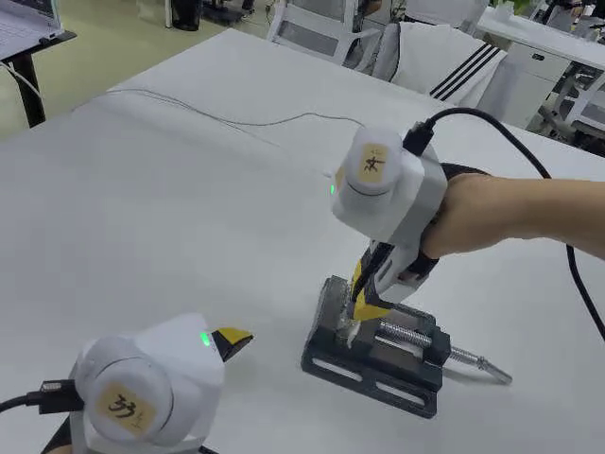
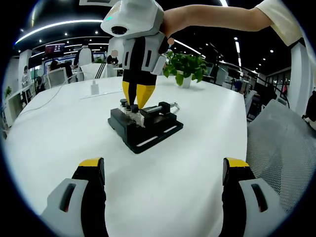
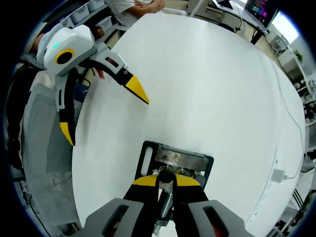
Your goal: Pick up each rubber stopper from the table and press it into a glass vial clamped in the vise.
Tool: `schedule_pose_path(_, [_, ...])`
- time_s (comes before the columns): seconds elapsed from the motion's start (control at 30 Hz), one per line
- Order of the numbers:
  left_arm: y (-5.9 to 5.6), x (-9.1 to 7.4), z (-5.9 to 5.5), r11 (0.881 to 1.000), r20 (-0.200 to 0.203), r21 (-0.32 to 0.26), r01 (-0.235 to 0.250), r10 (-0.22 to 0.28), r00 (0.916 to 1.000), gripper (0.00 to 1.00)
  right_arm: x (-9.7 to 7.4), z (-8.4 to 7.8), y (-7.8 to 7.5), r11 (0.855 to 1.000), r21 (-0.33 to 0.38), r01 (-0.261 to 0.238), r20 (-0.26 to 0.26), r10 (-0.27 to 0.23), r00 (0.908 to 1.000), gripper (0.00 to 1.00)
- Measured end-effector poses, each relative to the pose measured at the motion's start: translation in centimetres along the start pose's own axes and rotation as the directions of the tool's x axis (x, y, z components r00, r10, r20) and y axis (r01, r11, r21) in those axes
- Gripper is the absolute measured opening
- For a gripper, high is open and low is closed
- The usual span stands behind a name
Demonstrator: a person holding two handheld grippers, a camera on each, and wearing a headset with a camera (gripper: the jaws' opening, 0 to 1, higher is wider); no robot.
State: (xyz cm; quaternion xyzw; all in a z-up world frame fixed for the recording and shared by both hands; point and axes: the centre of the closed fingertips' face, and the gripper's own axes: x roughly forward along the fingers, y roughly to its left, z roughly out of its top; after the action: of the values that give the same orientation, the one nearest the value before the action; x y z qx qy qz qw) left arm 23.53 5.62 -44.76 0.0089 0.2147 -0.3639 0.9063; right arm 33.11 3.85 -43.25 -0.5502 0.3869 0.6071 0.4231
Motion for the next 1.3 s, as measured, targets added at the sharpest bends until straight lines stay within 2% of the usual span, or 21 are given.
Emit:
schedule_pose_path(0.4, [0.2, -0.2, 0.0, 1.0, -0.006, -0.001, -0.001, 0.001, 1.0, 0.99, 0.0, 0.0, -0.2, 0.999, -0.047, -0.003, 0.007, 0.003, 1.0, 0.07])
schedule_pose_path(0.63, [0.1, -0.2, -0.2, 1.0, -0.007, -0.002, 0.001, -0.001, 1.0, 0.99, -0.1, -0.1, -0.1, 0.999, -0.04, -0.011, 0.014, 0.012, 0.9998, 0.11])
schedule_pose_path(0.73, [0.2, -0.3, -0.1, 1.0, -0.007, -0.001, 0.0, 0.0, 1.0, 0.99, -0.6, -0.3, -0.3, 0.999, -0.047, 0.004, 0.017, -0.003, 0.9999, 0.12])
schedule_pose_path(0.93, [0.5, -0.4, -0.1, 1.0, -0.008, 0.001, -0.004, 0.004, 1.0, 0.99, -1.4, -0.2, -0.3, 1.0, -0.031, -0.001, 0.051, 0.002, 0.9987, 0.07])
schedule_pose_path(1.3, [0.7, -0.3, -0.2, 1.0, -0.007, -0.003, -0.006, 0.006, 1.0, 0.99, -0.8, 0.2, -0.2, 1.0, -0.022, -0.013, 0.076, 0.015, 0.997, 0.03])
